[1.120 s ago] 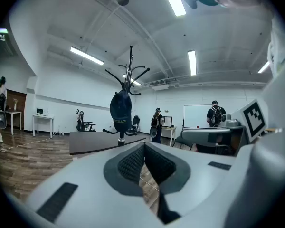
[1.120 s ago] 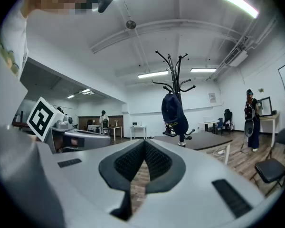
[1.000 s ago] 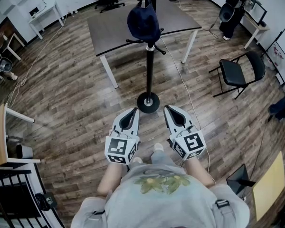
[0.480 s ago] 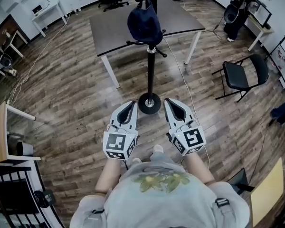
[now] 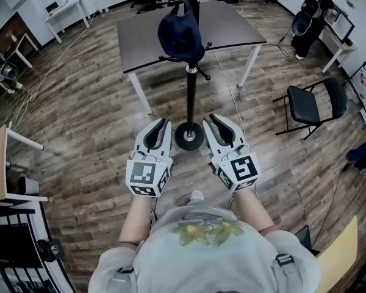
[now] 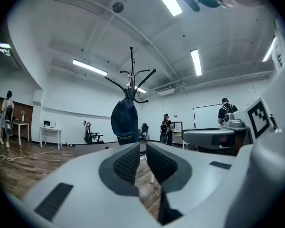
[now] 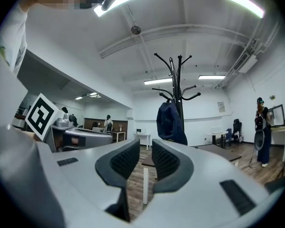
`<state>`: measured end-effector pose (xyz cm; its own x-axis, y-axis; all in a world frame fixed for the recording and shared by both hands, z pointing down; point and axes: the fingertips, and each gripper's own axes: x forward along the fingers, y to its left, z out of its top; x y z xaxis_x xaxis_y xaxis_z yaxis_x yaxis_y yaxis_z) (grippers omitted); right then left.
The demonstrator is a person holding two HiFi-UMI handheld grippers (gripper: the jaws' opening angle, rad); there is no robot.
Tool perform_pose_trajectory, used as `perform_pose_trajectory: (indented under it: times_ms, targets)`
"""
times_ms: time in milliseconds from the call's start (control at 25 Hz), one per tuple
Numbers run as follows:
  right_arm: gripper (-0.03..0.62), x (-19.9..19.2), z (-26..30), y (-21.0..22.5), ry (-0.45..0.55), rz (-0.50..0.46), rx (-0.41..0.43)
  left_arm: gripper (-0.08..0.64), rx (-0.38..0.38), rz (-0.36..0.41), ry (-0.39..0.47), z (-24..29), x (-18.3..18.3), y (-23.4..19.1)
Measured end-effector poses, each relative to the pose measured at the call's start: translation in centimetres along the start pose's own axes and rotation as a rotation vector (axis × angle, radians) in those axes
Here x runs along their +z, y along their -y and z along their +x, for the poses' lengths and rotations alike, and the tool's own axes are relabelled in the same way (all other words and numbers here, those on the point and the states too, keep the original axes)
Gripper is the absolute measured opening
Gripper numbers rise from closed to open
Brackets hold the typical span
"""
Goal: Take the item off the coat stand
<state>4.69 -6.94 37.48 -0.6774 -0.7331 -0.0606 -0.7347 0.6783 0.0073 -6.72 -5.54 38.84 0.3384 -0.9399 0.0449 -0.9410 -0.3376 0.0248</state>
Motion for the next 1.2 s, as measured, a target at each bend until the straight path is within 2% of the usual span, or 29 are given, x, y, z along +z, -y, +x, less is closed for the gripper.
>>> perform_pose_trajectory:
  times_ms: [160, 400, 680, 1200]
  targets:
    - [0.122, 0.0, 0.6, 0.5, -0.003, -0.019, 0.035, 0.092, 0.03, -0.001, 0.004, 0.6, -0.5, 0.3]
    - [0.153, -0.4, 1.3, 1.5, -0.014, -0.023, 0.071, 0.151, 0.061, -0.001, 0.001, 1.6, -0.6, 0.8]
    - [0.161, -0.5, 2.1, 2.2, -0.011, -0.016, 0.071, 0.161, 0.086, -0.002, 0.001, 2.4, -0.4, -0.4]
    - [0.164, -1.0, 7.4, 5.9, -0.022, -0.014, 0.018, 0.164, 0.057, -0.001, -0.009, 8.1, 0.1, -4.6]
